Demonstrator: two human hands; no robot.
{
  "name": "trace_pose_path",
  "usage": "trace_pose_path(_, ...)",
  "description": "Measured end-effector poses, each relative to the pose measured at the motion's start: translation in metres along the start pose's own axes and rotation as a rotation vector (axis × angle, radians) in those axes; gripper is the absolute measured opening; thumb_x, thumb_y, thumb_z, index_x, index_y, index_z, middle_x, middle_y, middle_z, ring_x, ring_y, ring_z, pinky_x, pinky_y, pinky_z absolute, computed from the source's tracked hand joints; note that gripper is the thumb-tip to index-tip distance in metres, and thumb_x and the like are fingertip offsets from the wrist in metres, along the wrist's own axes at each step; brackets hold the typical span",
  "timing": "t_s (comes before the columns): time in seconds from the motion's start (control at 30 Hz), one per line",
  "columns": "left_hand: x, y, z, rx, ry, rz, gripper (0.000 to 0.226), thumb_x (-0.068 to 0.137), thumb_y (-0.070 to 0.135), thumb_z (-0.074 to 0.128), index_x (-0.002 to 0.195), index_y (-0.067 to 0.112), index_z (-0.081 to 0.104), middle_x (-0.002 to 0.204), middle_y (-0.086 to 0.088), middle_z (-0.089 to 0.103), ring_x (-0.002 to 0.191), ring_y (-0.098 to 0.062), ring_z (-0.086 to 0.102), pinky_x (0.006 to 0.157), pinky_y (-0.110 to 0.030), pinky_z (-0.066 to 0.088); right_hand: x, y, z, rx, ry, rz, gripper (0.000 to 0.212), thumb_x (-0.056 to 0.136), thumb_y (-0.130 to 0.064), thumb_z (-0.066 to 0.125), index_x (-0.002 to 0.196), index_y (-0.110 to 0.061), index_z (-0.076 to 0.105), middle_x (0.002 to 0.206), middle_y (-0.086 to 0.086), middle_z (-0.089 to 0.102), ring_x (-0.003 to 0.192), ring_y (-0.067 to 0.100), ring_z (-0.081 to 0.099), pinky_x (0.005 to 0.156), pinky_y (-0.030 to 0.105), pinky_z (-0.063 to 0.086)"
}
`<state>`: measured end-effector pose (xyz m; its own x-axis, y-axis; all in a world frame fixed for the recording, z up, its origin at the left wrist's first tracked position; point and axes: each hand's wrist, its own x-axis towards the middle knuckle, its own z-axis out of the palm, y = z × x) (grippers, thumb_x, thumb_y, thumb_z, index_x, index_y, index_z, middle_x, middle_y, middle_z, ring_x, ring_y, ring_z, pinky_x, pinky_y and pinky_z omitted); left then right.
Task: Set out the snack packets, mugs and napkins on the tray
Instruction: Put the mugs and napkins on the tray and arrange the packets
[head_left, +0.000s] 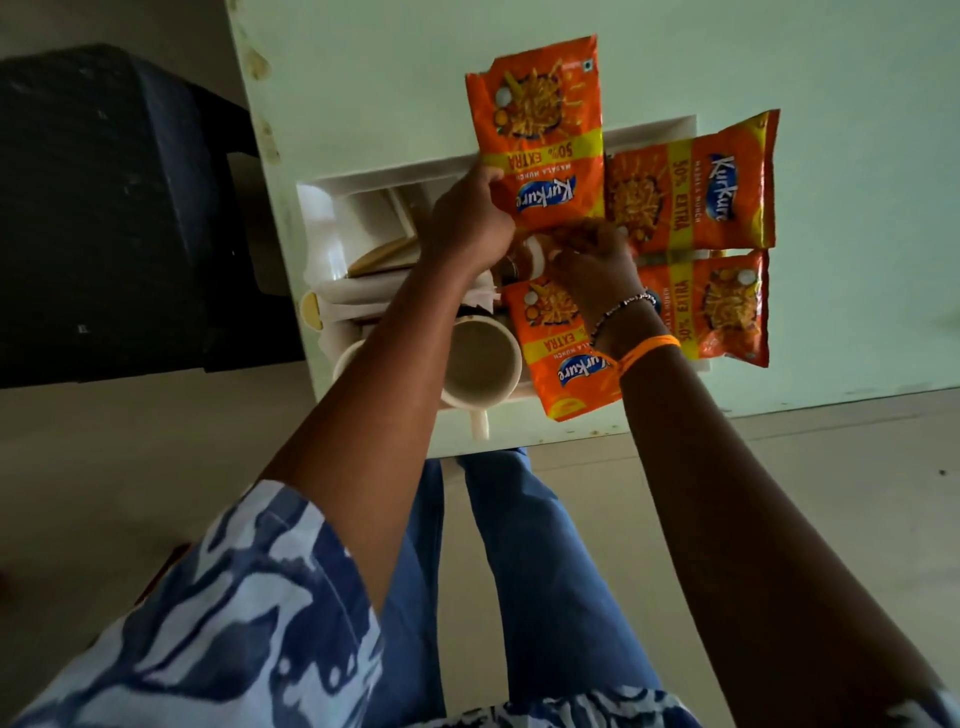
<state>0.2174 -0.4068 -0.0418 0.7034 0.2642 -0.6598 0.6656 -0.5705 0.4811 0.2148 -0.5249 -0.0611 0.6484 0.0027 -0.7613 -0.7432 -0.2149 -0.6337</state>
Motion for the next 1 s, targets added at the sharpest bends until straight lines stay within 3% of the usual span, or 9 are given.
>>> trace_pose_path(0.1, -0.010, 0.004, 0.001, 0.089, 0.109, 0.037, 0.045, 0.088, 0.014, 0.048, 0.133, 0.017, 0.042, 0.138, -0.007, 0.048, 0.130, -0.027, 0.041, 0.113, -0.048, 0.026, -0.005, 0.004, -0.020, -0.407, 0.088, -0.179, 0.030, 0.083, -0.004, 0.055, 0.113, -0.005, 0.059, 0.115, 0.014, 0.065, 0.107, 0.028, 0.060, 0.088, 0.030, 0.048)
trace_pose_path(0.2, -0.039, 0.008, 0.022, 0.090, 0.215, 0.222, 0.044, 0.087, 0.007, 0.050, 0.130, 0.012, 0.044, 0.136, -0.010, 0.048, 0.128, -0.025, 0.041, 0.109, -0.041, 0.033, -0.021, 0.013, -0.048, -0.715, 0.247, -0.399, 0.025, 0.083, -0.008, 0.053, 0.106, -0.011, 0.063, 0.116, 0.010, 0.065, 0.110, 0.031, 0.056, 0.082, 0.029, 0.042)
trace_pose_path(0.3, -0.072, 0.010, 0.060, 0.051, 0.057, 0.300, 0.053, 0.086, 0.000, 0.051, 0.136, 0.010, 0.037, 0.142, -0.011, 0.039, 0.134, -0.025, 0.034, 0.110, -0.035, 0.032, -0.024, 0.029, -0.071, -0.992, 0.293, -0.451, 0.028, 0.087, -0.025, 0.052, 0.112, -0.015, 0.059, 0.131, 0.008, 0.055, 0.124, 0.033, 0.040, 0.098, 0.045, 0.036)
trace_pose_path(0.4, -0.087, 0.005, 0.099, 0.198, -0.129, 0.269, 0.075, 0.086, 0.009, 0.058, 0.146, 0.011, 0.014, 0.156, -0.014, 0.015, 0.145, -0.030, 0.011, 0.117, -0.039, 0.016, -0.027, 0.045, -0.086, -1.157, 0.185, -0.503, 0.032, 0.089, -0.028, 0.048, 0.118, -0.021, 0.056, 0.138, 0.009, 0.048, 0.130, 0.036, 0.035, 0.108, 0.052, 0.025)
trace_pose_path(0.47, -0.088, 0.000, 0.114, 0.355, -0.117, 0.290, 0.081, 0.088, 0.019, 0.058, 0.148, 0.015, 0.003, 0.158, -0.014, 0.000, 0.146, -0.034, -0.001, 0.118, -0.045, 0.004, -0.027, 0.055, -0.093, -1.265, 0.125, -0.571, 0.031, 0.090, -0.026, 0.047, 0.120, -0.023, 0.055, 0.141, 0.009, 0.046, 0.136, 0.037, 0.031, 0.113, 0.054, 0.016)
trace_pose_path(0.57, -0.085, -0.007, 0.122, 0.490, -0.085, 0.338, 0.080, 0.092, 0.029, 0.052, 0.148, 0.020, -0.005, 0.158, -0.011, -0.013, 0.143, -0.037, -0.015, 0.114, -0.054, -0.011, -0.025, 0.060, -0.101, -1.343, 0.108, -0.607, 0.029, 0.093, -0.030, 0.044, 0.118, -0.023, 0.056, 0.142, 0.007, 0.046, 0.140, 0.039, 0.025, 0.115, 0.056, 0.003)
trace_pose_path(0.7, -0.081, -0.015, 0.123, 0.531, -0.148, 0.404, 0.082, 0.090, 0.026, 0.055, 0.147, 0.025, -0.003, 0.158, -0.009, -0.014, 0.143, -0.038, -0.016, 0.115, -0.059, -0.009, -0.024, 0.052, -0.110, -1.418, 0.087, -0.636, 0.035, 0.090, -0.023, 0.048, 0.124, -0.021, 0.053, 0.142, 0.009, 0.046, 0.141, 0.041, 0.021, 0.112, 0.061, -0.003)
trace_pose_path(0.83, -0.080, -0.022, 0.123, 0.560, -0.187, 0.427, 0.088, 0.087, 0.025, 0.060, 0.147, 0.029, -0.004, 0.158, -0.007, -0.016, 0.143, -0.035, -0.018, 0.115, -0.059, -0.009, -0.030, 0.045, -0.114, -1.410, 0.049, -0.616, 0.043, 0.089, -0.023, 0.051, 0.131, -0.018, 0.047, 0.147, 0.009, 0.040, 0.142, 0.039, 0.019, 0.114, 0.059, -0.001)
trace_pose_path(1.0, -0.076, -0.018, 0.126, 0.536, -0.174, 0.394, 0.090, 0.086, 0.032, 0.060, 0.147, 0.028, -0.006, 0.158, -0.007, -0.015, 0.143, -0.036, -0.018, 0.112, -0.057, -0.011, -0.023, 0.027, -0.098, -1.312, 0.168, -0.683, 0.041, 0.090, -0.031, 0.043, 0.129, -0.018, 0.048, 0.144, 0.009, 0.043, 0.139, 0.031, 0.028, 0.114, 0.054, 0.007)
